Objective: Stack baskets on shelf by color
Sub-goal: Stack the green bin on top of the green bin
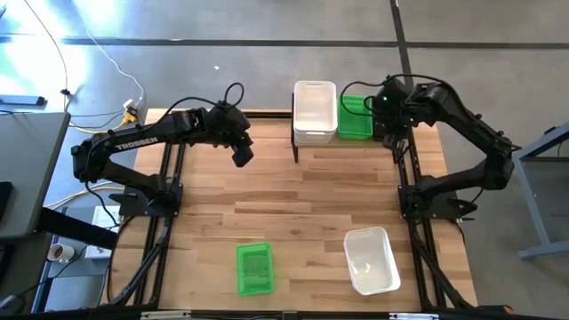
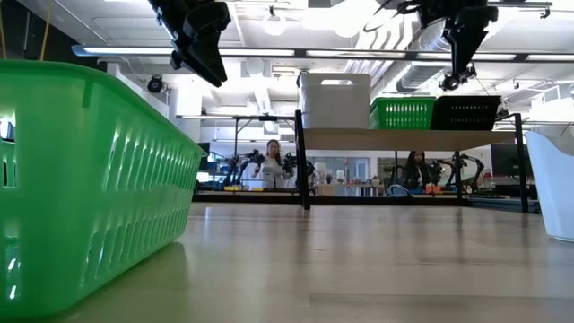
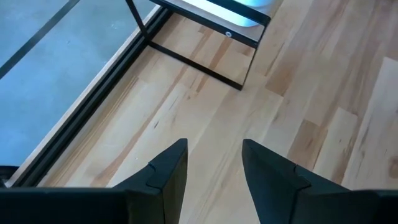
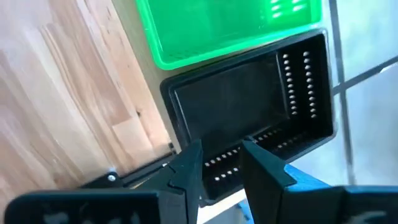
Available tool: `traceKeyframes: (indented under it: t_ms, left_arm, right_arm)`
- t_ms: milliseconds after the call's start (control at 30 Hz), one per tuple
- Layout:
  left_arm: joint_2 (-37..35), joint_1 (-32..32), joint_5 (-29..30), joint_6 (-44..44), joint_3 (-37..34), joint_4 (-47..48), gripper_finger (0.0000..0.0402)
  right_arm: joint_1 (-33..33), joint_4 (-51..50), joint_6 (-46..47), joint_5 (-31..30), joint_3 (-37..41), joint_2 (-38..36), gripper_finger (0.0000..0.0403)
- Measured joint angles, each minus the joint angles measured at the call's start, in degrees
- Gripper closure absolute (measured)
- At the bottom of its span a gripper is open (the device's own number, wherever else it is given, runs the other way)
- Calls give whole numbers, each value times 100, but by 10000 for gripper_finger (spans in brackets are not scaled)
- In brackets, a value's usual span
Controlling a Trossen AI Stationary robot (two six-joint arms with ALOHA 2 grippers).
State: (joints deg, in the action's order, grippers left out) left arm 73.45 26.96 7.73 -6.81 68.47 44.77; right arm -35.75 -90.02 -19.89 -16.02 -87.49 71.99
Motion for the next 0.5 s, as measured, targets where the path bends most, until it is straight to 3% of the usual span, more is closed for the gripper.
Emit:
traceKeyframes:
  t_ms: [267,500]
  left_arm:
    - [0,-40,-946,-215,0,183,259]
    - [0,-636,-1273,-851,0,740,259]
  right_arm:
    - [379,0,1533,261,-173,-9,308]
    - [1314,12,3898,308,-335,-9,308]
